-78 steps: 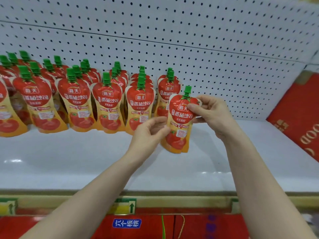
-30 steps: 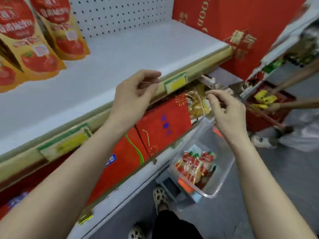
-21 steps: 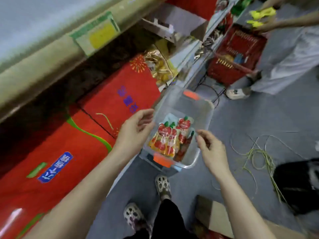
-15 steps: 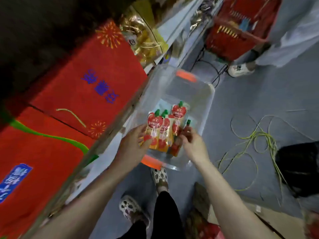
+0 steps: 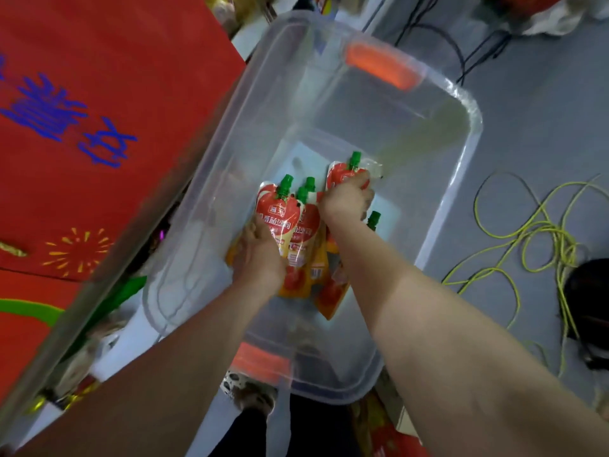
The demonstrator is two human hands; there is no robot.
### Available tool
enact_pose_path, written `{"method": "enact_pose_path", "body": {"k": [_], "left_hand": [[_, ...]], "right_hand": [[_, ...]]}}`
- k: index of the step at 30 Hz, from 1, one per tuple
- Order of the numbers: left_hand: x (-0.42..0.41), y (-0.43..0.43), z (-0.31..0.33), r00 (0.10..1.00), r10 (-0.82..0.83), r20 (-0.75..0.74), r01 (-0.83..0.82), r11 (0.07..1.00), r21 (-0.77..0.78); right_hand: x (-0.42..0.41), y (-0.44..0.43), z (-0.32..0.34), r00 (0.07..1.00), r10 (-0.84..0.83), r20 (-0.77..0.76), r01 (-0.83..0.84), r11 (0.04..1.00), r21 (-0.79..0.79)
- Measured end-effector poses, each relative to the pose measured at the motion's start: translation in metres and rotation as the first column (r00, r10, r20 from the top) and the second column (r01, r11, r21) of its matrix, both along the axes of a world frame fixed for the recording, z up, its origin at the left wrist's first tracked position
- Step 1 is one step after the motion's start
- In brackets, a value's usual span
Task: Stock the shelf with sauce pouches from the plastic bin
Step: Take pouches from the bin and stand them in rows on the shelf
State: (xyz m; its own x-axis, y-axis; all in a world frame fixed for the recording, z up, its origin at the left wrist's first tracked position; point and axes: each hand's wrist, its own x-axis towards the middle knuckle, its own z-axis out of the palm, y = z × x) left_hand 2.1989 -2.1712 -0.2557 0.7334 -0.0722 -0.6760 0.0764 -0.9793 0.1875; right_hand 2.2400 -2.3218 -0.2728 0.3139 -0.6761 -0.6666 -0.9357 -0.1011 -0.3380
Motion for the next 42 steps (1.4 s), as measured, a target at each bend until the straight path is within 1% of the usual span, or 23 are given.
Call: {"method": "enact_pose_path", "body": {"k": [2, 4, 8, 11, 13, 15, 17, 18, 20, 22, 23, 25, 27, 28, 32, 35, 38, 42], "left_hand": [[0.0, 0.0, -0.008, 0.992, -0.019, 0.126, 0.011, 0.998, 0.061], [0.001, 0.0, -0.009, 0.98, -0.035, 0.195, 0.017, 0.996, 0.093], [0.008, -0.002, 0.003, 0.986, 0.037, 0.16, -0.047, 0.997, 0.06], [0.013, 0.003, 0.01, 0.986, 0.08, 0.149, -0.074, 0.996, -0.045], [0.015, 0.008, 0.015, 0.988, 0.13, 0.08, -0.117, 0.982, -0.147], [0.015, 0.009, 0.026, 0.957, 0.281, -0.067, -0.288, 0.918, -0.272], [0.01, 0.011, 0.029, 0.897, 0.403, -0.183, -0.442, 0.818, -0.368], [0.008, 0.013, 0.029, 0.873, 0.435, -0.221, -0.488, 0.775, -0.401], [0.003, 0.01, 0.05, 0.827, 0.464, -0.317, -0.562, 0.682, -0.467], [-0.004, 0.01, 0.084, 0.775, 0.481, -0.41, -0.631, 0.545, -0.552], [-0.009, 0.013, 0.1, 0.762, 0.484, -0.429, -0.642, 0.485, -0.593], [-0.018, 0.023, 0.136, 0.749, 0.493, -0.442, -0.646, 0.395, -0.654], [-0.028, 0.04, 0.174, 0.737, 0.506, -0.449, -0.648, 0.338, -0.682], [-0.033, 0.051, 0.193, 0.738, 0.509, -0.443, -0.642, 0.327, -0.694], [-0.054, 0.1, 0.263, 0.804, 0.481, -0.35, -0.538, 0.337, -0.773], [-0.074, 0.135, 0.315, 0.78, 0.546, -0.307, -0.511, 0.27, -0.816], [-0.089, 0.169, 0.361, 0.749, 0.612, -0.253, -0.463, 0.211, -0.861], [-0.11, 0.211, 0.423, 0.693, 0.684, -0.228, -0.374, 0.071, -0.925]], "right_hand": [[0.001, -0.002, -0.002, 0.999, -0.025, 0.041, 0.027, 0.999, -0.043], [0.001, -0.006, -0.002, 0.991, -0.091, 0.094, 0.092, 0.996, -0.011], [0.0, -0.013, 0.01, 0.987, -0.067, 0.148, 0.057, 0.996, 0.069], [-0.002, -0.011, 0.024, 0.963, -0.08, 0.258, 0.06, 0.995, 0.083], [-0.008, -0.008, 0.034, 0.929, -0.1, 0.357, 0.086, 0.995, 0.056], [-0.016, -0.005, 0.05, 0.891, -0.059, 0.45, 0.072, 0.997, -0.012], [-0.026, -0.005, 0.066, 0.844, -0.024, 0.536, 0.059, 0.997, -0.049], [-0.031, -0.007, 0.075, 0.82, -0.024, 0.572, 0.062, 0.997, -0.047], [-0.04, -0.009, 0.095, 0.78, -0.048, 0.624, 0.074, 0.997, -0.016], [-0.05, -0.01, 0.12, 0.759, -0.075, 0.647, 0.082, 0.996, 0.019], [-0.055, -0.008, 0.135, 0.76, -0.068, 0.646, 0.077, 0.997, 0.014], [-0.065, -0.001, 0.169, 0.755, -0.026, 0.655, 0.042, 0.999, -0.008], [-0.076, 0.012, 0.204, 0.734, 0.005, 0.679, -0.012, 1.0, 0.005], [-0.082, 0.021, 0.221, 0.725, 0.009, 0.689, -0.037, 0.999, 0.026], [-0.104, 0.063, 0.289, 0.676, 0.024, 0.737, -0.156, 0.981, 0.111], [-0.117, 0.099, 0.336, 0.604, 0.034, 0.796, -0.263, 0.952, 0.159], [-0.125, 0.134, 0.38, 0.524, 0.05, 0.851, -0.364, 0.915, 0.171], [-0.124, 0.18, 0.439, 0.406, 0.003, 0.914, -0.511, 0.83, 0.224]]}}
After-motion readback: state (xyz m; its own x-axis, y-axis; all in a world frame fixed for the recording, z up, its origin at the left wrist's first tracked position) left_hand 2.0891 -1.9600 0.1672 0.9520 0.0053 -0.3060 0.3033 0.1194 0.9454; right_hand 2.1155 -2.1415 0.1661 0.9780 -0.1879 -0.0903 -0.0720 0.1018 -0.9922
